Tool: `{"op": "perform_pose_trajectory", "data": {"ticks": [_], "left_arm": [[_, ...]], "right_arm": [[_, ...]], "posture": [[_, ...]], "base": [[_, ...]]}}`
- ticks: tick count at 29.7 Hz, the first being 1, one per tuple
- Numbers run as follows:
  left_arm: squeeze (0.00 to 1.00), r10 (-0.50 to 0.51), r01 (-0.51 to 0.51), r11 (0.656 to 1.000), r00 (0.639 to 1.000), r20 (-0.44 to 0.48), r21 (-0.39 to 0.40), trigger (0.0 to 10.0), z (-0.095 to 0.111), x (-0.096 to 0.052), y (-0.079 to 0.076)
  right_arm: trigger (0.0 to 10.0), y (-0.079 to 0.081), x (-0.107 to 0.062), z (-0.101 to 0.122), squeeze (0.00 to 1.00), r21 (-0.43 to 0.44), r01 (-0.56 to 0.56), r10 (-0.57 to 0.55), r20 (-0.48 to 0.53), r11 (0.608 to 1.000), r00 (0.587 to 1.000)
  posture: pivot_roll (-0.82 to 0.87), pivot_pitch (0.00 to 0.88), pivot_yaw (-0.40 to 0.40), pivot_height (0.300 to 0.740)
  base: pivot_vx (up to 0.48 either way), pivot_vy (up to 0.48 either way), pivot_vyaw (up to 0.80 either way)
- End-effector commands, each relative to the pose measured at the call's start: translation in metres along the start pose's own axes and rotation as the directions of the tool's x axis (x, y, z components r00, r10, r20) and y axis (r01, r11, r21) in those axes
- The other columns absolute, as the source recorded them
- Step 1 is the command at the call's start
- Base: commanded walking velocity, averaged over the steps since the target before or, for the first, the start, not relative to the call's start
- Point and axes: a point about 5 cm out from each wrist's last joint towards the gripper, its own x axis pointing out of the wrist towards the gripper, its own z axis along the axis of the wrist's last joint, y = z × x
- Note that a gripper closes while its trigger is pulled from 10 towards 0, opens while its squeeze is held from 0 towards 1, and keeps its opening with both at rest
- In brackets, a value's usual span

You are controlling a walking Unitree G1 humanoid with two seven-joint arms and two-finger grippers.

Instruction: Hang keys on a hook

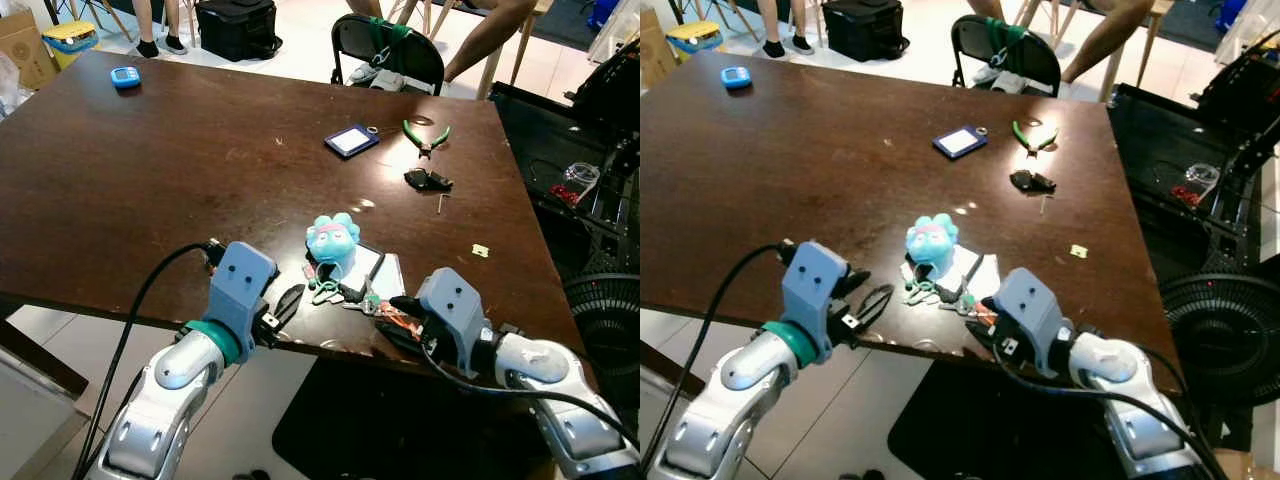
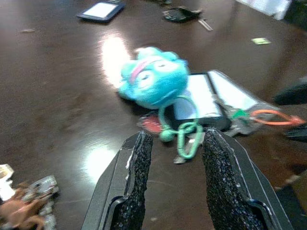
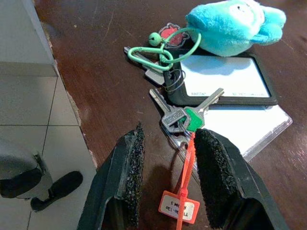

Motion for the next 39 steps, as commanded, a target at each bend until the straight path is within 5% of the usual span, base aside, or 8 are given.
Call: {"op": "perform_pose_trajectory", "data": {"ticks": [1,16,27,39], "left_arm": [[0.0,-0.053,0.053,0.998,0.998,-0.017,-0.038,10.0,-0.004,-0.003,-0.007],[0.0,-0.112,0.108,0.991,0.993,-0.048,-0.079,10.0,-0.008,-0.007,-0.011],[0.0,-0.115,0.12,0.992,0.983,-0.145,0.028,10.0,-0.016,-0.009,-0.012],[0.0,-0.092,0.102,0.994,0.973,-0.209,0.037,10.0,-0.023,-0.007,-0.009]], "right_arm": [[10.0,0.002,-0.002,-0.002,0.0,0.013,-0.005,0.005,-0.004,1.0,1.0],[10.0,0.003,-0.001,-0.002,0.0,0.02,-0.007,0.007,-0.004,1.0,1.0],[10.0,-0.01,-0.003,-0.01,0.0,-0.005,0.05,-0.05,-0.076,0.999,0.996],[10.0,-0.016,-0.003,-0.012,0.0,-0.012,0.072,-0.073,-0.091,0.997,0.993]], "posture": [[-0.1,0.113,0.074,0.74],[-0.1,0.118,0.076,0.74],[-0.1,0.12,0.073,0.74],[-0.09,0.119,0.073,0.74]], "base": [[0.0,0.0,0.0],[0.0,0.0,0.0],[0.0,0.0,0.0],[0.0,0.0,0.0]]}}
